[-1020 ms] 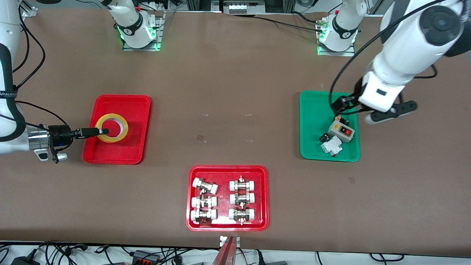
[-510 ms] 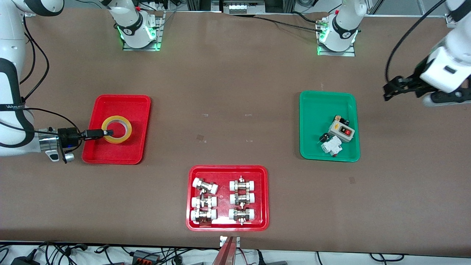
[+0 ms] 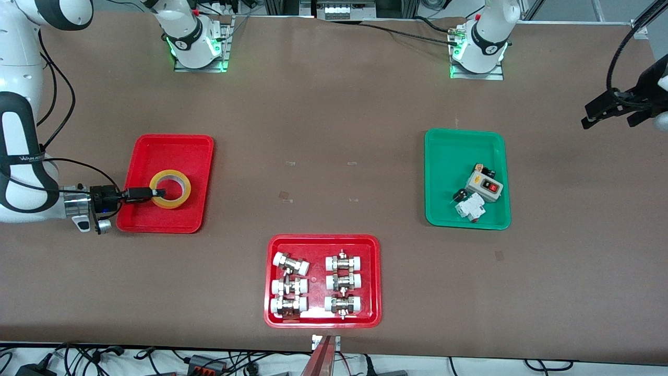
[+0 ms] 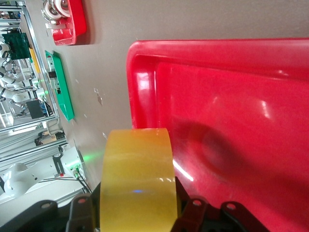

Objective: Left arm passes tape to right arm into tray
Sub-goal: 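Lower the tape into the red tray and open the right gripper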

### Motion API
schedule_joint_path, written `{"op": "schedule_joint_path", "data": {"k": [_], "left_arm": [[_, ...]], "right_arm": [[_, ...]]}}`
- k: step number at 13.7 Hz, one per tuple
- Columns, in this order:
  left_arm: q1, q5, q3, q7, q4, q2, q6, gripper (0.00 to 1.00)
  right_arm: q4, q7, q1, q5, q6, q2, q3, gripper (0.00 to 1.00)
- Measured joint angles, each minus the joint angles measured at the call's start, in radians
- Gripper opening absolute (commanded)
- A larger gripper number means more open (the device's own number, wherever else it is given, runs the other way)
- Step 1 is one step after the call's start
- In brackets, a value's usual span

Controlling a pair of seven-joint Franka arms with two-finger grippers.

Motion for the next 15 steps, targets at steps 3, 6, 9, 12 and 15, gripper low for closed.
{"op": "schedule_joint_path", "data": {"k": [3, 6, 9, 12, 15], "left_arm": [[-0.007, 0.0, -0.001, 0.001, 0.017, 0.0, -0.009, 1.0], [-0.013, 0.0, -0.007, 0.002, 0.032, 0.001, -0.009, 1.0], [-0.017, 0.0, -0.011, 0.002, 0.071, 0.0, -0.011, 1.0], [-0.017, 0.0, -0.012, 0.002, 0.083, 0.005, -0.016, 1.0], [-0.017, 0.0, -0.013, 0.001, 0.1, 0.027, -0.016, 1.0]], "right_arm": [[0.0, -0.003, -0.004, -0.001, 0.0, 0.007, -0.001, 0.25], [-0.003, -0.004, -0.018, -0.012, -0.001, 0.009, -0.002, 0.33], [-0.018, -0.004, -0.028, -0.016, -0.003, 0.01, -0.002, 1.0], [-0.02, -0.004, -0.028, -0.042, -0.002, 0.01, -0.002, 1.0], [-0.007, -0.004, -0.026, -0.089, 0.016, 0.005, 0.002, 1.0]]}}
